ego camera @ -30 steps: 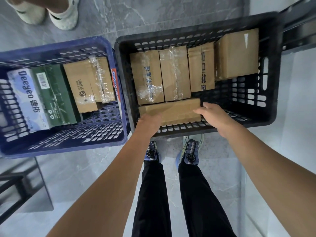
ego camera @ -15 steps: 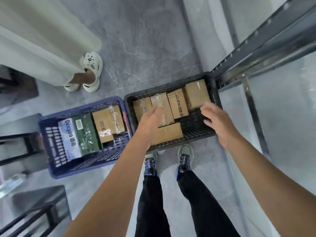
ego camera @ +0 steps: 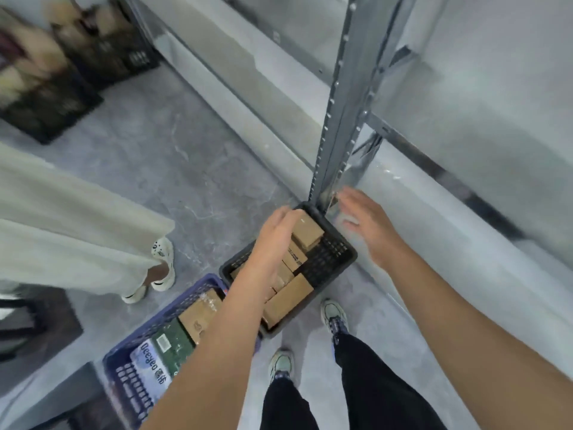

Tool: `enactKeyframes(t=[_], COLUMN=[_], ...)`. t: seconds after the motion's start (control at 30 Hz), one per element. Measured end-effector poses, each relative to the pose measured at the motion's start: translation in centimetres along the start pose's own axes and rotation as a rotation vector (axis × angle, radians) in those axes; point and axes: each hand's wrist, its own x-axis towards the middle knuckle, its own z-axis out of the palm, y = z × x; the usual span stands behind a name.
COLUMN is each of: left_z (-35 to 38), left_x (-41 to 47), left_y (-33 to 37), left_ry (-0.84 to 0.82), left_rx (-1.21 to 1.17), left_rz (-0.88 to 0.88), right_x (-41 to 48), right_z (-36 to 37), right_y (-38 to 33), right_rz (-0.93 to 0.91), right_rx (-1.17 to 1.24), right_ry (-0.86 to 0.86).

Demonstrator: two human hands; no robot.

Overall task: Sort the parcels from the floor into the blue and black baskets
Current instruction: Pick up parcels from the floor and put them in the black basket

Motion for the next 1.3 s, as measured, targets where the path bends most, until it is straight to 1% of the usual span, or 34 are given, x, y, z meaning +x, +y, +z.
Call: enactKeyframes(t=[0.17, 0.3, 0.5, 0.63, 0.73, 0.83, 1.1, 1.3], left_z=[0.4, 2.3, 8.8, 14.9, 19.5, 24.1, 34.5, 40.6], left_x=[-4.3, -7.6, -12.9, -17.5, -21.8, -26.0, -38.0, -46.4], left_y=[3.8, 6.3, 9.3, 9.4, 8.4, 6.0, -3.0, -10.2], left_ry=[-0.132, -0.249, -0.456, -0.591, -0.696, -0.786, -0.995, -1.177], left_rx=[0.131, 0.207, 0.255, 0.302, 0.348, 0.396, 0.501, 0.644], left_rz=[0.137, 0.224, 0.299, 0.329, 0.35, 0.369, 0.335, 0.334], right_x=[-6.9, -13.1, -22.2, -28.8, -34.0, -39.3, -54.6, -64.8], right_z=[-1.1, -3.3, -9.0, -13.2, -15.9, -18.5, -23.1, -24.4], right_y=[-3.2, -4.7, -4.8, -3.4, -1.7, 1.1, 10.2, 16.9], right_rz=[-0.092, -0.142, -0.211, -0.248, -0.261, -0.279, -0.25, -0.235], right_rx=[0.112, 0.208, 0.318, 0.357, 0.38, 0.417, 0.52, 0.605], right_ry=[0.15, 0.287, 0.509, 0.664, 0.769, 0.873, 1.107, 1.298])
